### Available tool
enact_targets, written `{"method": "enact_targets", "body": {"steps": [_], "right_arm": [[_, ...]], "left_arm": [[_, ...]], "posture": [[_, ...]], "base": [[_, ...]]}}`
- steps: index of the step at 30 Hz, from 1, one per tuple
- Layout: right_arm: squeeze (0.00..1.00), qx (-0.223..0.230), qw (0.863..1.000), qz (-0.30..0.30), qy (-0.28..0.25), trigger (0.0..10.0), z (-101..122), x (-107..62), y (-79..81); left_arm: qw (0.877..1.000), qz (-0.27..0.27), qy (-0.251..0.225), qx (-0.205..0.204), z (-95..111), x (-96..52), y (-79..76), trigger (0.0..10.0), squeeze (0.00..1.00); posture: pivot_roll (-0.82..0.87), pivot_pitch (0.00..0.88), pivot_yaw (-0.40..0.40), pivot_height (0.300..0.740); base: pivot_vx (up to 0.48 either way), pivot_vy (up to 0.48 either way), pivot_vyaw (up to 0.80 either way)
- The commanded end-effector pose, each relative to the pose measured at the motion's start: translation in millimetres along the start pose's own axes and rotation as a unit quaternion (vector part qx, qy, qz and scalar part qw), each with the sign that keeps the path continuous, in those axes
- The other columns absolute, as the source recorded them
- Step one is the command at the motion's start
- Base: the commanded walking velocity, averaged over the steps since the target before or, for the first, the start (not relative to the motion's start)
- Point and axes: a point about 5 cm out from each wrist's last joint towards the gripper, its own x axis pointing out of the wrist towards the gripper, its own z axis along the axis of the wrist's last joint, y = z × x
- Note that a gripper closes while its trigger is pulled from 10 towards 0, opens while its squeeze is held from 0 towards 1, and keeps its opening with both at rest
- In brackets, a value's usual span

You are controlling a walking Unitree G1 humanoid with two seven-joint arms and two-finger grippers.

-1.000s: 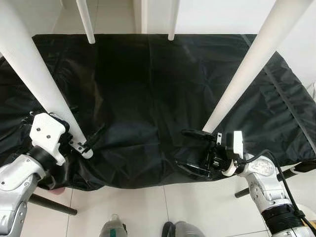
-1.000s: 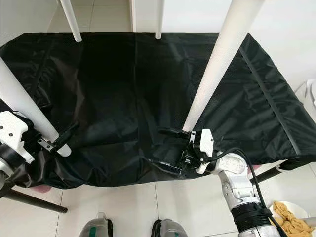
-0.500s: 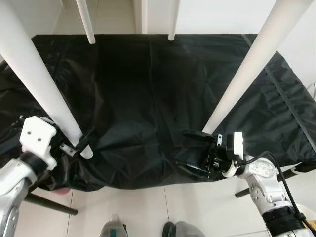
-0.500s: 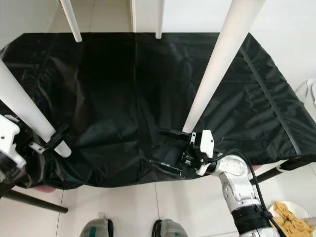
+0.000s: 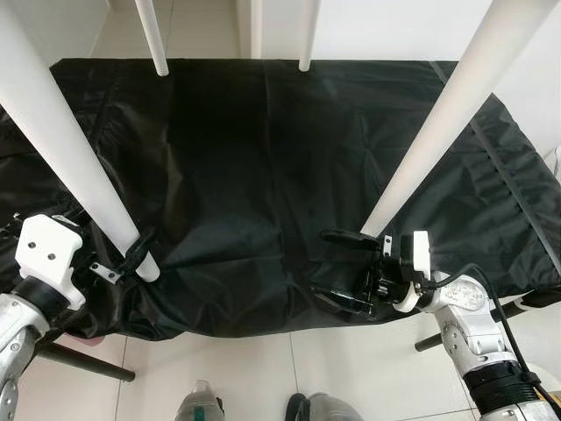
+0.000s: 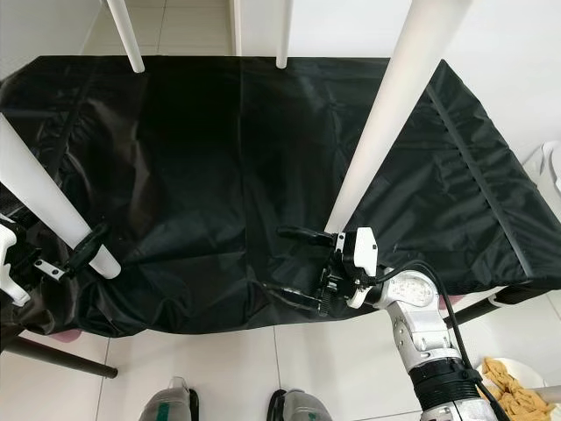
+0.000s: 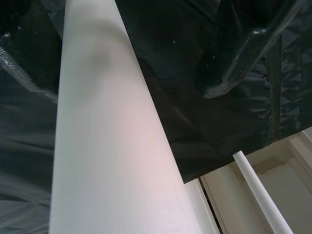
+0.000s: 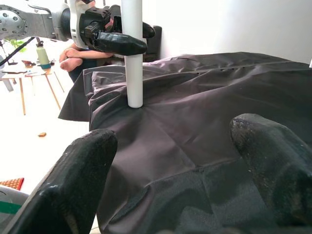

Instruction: Building children table

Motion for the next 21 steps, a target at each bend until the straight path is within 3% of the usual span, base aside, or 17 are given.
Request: {"method": "enact_targets", "body": {"steps": [1,8,21], "right_arm": [[0.00,0.004,1.000,0.002,0.007,10.0,-1.8,-2.2,-0.6],[0.00,0.005,1.000,0.009,0.007,10.0,-2.4,-0.6,-2.0],[0.00,0.005,1.000,0.014,0.008,10.0,-4.0,-1.2,-1.6]], "left_arm": [[1.000,0.022,0.006,0.000,-0.2,-3.1,1.1,10.0,0.00],[1.000,0.022,0.004,-0.004,1.5,-3.9,-2.5,10.0,0.00],[1.000,0.024,0.006,-0.006,1.5,-5.0,-3.3,10.0,0.00]], "posture": [[0.20,0.128,-0.039,0.740],[0.21,0.127,-0.045,0.740],[0.21,0.130,-0.044,0.740]], "base": [[0.000,0.000,0.00],[0.000,0.000,0.00],[-0.295,0.000,0.00]]}}
